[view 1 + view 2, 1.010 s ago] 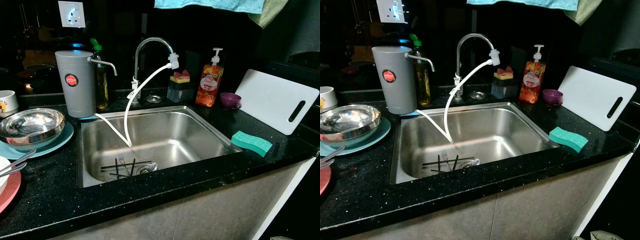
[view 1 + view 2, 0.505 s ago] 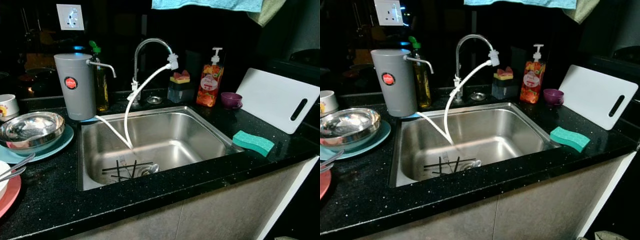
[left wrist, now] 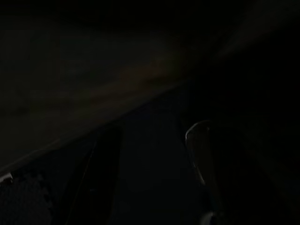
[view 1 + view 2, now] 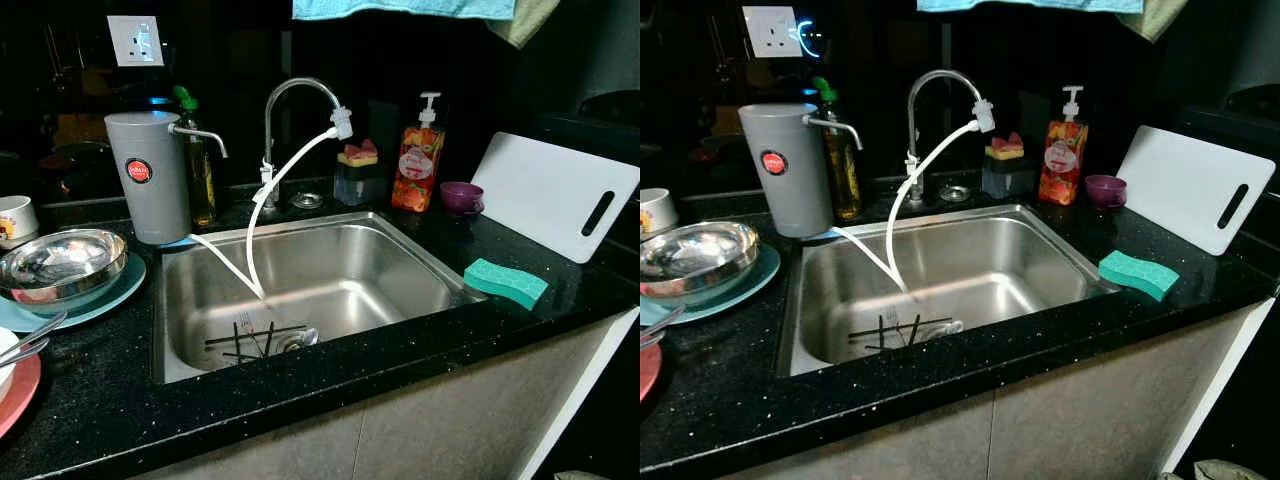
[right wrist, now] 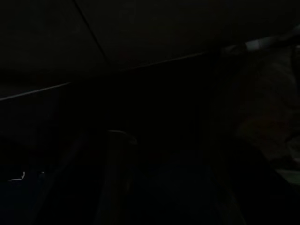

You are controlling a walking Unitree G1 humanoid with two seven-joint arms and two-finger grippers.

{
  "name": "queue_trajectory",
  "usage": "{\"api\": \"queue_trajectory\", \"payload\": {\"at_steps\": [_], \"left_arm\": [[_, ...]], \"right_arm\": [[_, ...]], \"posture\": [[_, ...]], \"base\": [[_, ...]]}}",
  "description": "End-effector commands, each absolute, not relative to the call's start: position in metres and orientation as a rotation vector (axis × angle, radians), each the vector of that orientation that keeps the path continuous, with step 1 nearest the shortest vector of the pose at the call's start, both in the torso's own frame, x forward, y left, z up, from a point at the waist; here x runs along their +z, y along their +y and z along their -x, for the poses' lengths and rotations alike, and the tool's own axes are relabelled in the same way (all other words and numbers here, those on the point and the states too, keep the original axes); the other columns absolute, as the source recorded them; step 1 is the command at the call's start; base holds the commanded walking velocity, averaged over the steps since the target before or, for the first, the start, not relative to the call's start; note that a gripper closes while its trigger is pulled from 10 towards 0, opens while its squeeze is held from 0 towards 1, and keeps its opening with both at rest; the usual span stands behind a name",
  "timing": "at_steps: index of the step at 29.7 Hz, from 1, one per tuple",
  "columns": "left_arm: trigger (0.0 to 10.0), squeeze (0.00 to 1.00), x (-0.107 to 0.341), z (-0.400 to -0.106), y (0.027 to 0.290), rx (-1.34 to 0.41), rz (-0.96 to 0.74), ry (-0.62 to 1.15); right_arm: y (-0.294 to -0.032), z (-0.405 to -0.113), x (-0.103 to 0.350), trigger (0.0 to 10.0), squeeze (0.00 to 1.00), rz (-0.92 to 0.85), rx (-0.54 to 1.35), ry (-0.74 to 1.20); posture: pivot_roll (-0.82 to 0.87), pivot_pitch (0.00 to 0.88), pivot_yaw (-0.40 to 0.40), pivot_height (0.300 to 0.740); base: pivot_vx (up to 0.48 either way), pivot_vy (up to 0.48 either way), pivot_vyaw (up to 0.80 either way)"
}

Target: Kitchen organization

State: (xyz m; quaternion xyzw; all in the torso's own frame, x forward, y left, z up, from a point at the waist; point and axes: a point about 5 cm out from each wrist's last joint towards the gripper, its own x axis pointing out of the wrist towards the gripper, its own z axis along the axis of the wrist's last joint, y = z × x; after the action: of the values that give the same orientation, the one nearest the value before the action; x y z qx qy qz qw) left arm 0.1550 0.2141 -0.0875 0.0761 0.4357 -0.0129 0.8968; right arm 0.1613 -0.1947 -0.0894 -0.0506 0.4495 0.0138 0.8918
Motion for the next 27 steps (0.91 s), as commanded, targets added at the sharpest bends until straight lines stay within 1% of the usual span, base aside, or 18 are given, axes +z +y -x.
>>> {"api": "queue_trajectory", "payload": {"at_steps": [1, 5, 13, 27], "left_arm": [[10.0, 0.00, -0.089, -0.148, 0.220, -0.008, -0.163, 0.930], [10.0, 0.00, -0.091, -0.144, 0.222, 0.003, -0.161, 0.942], [10.0, 0.00, -0.091, -0.142, 0.223, 0.010, -0.161, 0.950], [10.0, 0.00, -0.090, -0.147, 0.222, 0.008, -0.161, 0.940]], "right_arm": [[-0.197, -0.165, -0.087, 10.0, 0.00, 0.109, 0.030, 0.919], [-0.198, -0.170, -0.085, 10.0, 0.00, 0.116, 0.036, 0.911], [-0.193, -0.172, -0.085, 10.0, 0.00, 0.115, 0.050, 0.905], [-0.195, -0.175, -0.083, 10.0, 0.00, 0.121, 0.049, 0.900]], "posture": [[0.05, 0.029, -0.053, 0.740], [0.06, 0.029, -0.065, 0.740], [0.06, 0.025, -0.064, 0.740], [0.06, 0.003, -0.065, 0.740]], "base": [[0.000, 0.000, 0.00], [0.000, 0.000, 0.00], [0.000, 0.000, 0.00], [0.000, 0.000, 0.00]]}}
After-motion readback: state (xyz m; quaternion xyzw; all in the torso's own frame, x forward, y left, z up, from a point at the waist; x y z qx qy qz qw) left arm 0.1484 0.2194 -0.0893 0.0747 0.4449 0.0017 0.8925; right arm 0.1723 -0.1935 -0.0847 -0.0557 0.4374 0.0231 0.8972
